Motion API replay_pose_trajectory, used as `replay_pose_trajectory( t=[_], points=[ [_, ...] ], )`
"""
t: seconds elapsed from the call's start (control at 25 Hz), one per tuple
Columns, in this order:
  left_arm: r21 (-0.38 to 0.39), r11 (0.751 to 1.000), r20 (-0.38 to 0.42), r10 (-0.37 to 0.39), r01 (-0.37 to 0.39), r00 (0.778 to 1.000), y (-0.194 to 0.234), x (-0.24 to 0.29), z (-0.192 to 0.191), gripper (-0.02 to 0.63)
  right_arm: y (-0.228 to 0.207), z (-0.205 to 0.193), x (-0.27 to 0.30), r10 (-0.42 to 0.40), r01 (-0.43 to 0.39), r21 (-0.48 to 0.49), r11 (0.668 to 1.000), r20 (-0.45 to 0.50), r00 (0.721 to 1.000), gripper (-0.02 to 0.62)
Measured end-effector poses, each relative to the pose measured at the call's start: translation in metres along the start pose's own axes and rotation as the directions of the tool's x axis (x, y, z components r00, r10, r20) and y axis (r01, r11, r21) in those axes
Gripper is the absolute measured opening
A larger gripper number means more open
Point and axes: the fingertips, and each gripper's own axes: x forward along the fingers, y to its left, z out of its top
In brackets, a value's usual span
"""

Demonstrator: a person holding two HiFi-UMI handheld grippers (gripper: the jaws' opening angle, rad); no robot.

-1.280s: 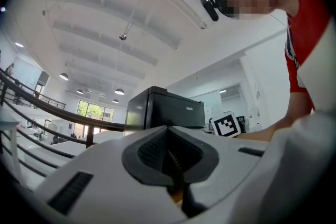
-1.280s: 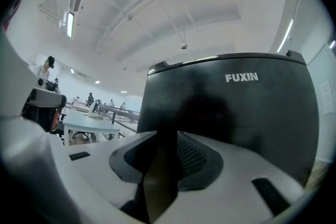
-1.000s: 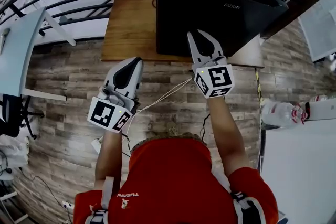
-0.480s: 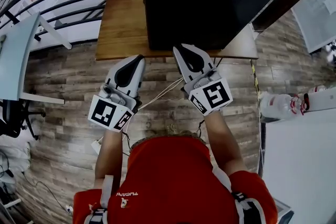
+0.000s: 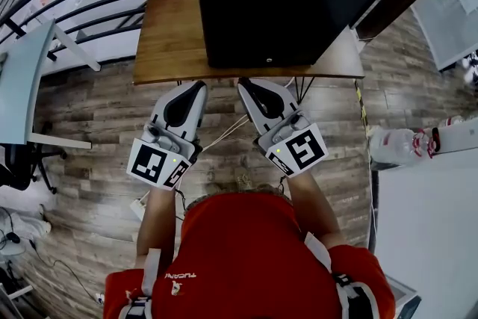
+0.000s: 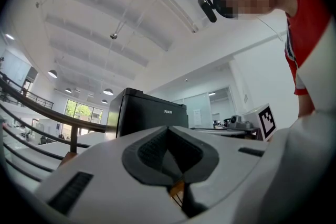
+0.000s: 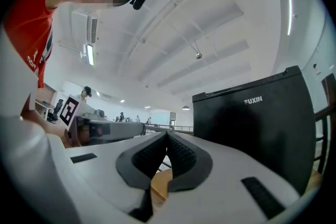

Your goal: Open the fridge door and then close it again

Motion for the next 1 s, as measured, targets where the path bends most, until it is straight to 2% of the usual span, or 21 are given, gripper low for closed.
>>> replay_pose_trajectory(
  t=[1.0],
  points=[
    [0.007, 1.0, 0.003, 0.005, -0.005, 1.0, -0.004, -0.016, 0.005, 0.009, 0.018, 0.001, -0.007, 0.02, -0.02, -0.026, 0.999, -0.008, 1.0, 0.025]
  ],
)
